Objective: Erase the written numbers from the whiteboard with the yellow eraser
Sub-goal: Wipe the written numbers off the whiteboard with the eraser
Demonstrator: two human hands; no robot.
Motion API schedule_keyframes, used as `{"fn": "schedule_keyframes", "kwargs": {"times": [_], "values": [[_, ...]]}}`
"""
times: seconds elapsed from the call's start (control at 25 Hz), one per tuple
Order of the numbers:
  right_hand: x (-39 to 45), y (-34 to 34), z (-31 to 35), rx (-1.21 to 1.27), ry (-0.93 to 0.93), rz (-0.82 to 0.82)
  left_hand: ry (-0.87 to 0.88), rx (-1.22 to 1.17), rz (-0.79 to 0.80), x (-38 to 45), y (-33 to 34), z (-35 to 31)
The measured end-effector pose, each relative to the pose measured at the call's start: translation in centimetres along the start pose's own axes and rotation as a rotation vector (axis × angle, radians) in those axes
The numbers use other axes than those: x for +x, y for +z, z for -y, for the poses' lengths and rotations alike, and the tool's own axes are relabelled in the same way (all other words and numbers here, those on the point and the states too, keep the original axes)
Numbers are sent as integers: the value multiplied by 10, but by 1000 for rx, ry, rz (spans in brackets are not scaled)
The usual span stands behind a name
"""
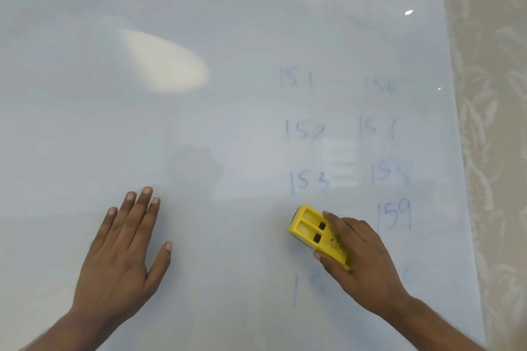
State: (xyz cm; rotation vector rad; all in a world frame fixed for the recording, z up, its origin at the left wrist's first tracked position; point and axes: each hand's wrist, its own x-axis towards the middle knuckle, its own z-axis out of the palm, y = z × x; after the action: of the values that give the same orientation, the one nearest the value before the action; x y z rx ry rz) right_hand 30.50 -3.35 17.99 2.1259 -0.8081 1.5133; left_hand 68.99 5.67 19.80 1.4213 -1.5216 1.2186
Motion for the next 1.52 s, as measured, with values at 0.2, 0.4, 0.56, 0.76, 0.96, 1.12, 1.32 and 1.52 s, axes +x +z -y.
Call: {"fn": "schedule_keyframes", "kwargs": {"times": [0.2, 0.4, 0.56, 0.76, 0.96, 1.12, 1.32, 1.52], "values": [[51, -36, -18, 12, 106, -204, 57, 26, -79, 79, -13, -31], [106, -57, -30, 83, 198, -362, 78, 44, -154, 141, -18, -75], [135, -73, -41, -7, 96, -354, 142, 85, -194, 175, -21, -98], [179, -69, -53, -103, 138, -251, 82, 130, -184, 186, -10, -111], [214, -41, -48, -217, 69, -194, 83, 173, -156, 208, -3, -109], [225, -28, -49, -292, 22, -241, 21, 161, -148, 239, -1, -97], [283, -34, -39, -302, 33, -242, 35, 146, -160, 245, 20, -82], [270, -19, -22, -249, -30, -220, 62, 152, -197, 244, 27, -76]]}}
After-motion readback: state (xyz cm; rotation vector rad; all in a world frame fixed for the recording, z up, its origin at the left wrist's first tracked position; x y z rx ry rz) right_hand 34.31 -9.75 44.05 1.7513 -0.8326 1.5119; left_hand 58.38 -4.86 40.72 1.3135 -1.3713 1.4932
